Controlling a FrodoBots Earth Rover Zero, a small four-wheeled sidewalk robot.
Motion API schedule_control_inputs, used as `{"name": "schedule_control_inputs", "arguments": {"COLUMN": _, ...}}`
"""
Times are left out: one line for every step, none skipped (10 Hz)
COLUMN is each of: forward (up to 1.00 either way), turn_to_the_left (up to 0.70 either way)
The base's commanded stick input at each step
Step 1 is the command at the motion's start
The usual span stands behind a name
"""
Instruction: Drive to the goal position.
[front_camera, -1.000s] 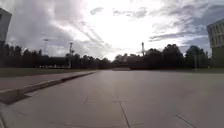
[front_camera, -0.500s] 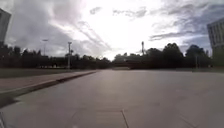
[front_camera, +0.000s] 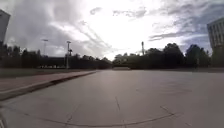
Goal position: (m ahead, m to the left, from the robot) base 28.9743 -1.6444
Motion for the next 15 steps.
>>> {"name": "schedule_control_inputs", "arguments": {"forward": 0.70, "turn_to_the_left": 0.00}}
{"name": "schedule_control_inputs", "arguments": {"forward": 0.70, "turn_to_the_left": 0.00}}
{"name": "schedule_control_inputs", "arguments": {"forward": 0.70, "turn_to_the_left": 0.00}}
{"name": "schedule_control_inputs", "arguments": {"forward": 0.70, "turn_to_the_left": 0.00}}
{"name": "schedule_control_inputs", "arguments": {"forward": 0.70, "turn_to_the_left": 0.00}}
{"name": "schedule_control_inputs", "arguments": {"forward": 0.70, "turn_to_the_left": 0.00}}
{"name": "schedule_control_inputs", "arguments": {"forward": 0.70, "turn_to_the_left": 0.00}}
{"name": "schedule_control_inputs", "arguments": {"forward": 0.70, "turn_to_the_left": 0.00}}
{"name": "schedule_control_inputs", "arguments": {"forward": 0.70, "turn_to_the_left": 0.00}}
{"name": "schedule_control_inputs", "arguments": {"forward": 0.70, "turn_to_the_left": 0.00}}
{"name": "schedule_control_inputs", "arguments": {"forward": 0.70, "turn_to_the_left": 0.00}}
{"name": "schedule_control_inputs", "arguments": {"forward": 0.70, "turn_to_the_left": 0.00}}
{"name": "schedule_control_inputs", "arguments": {"forward": 0.70, "turn_to_the_left": 0.00}}
{"name": "schedule_control_inputs", "arguments": {"forward": 0.70, "turn_to_the_left": 0.00}}
{"name": "schedule_control_inputs", "arguments": {"forward": 0.70, "turn_to_the_left": 0.00}}
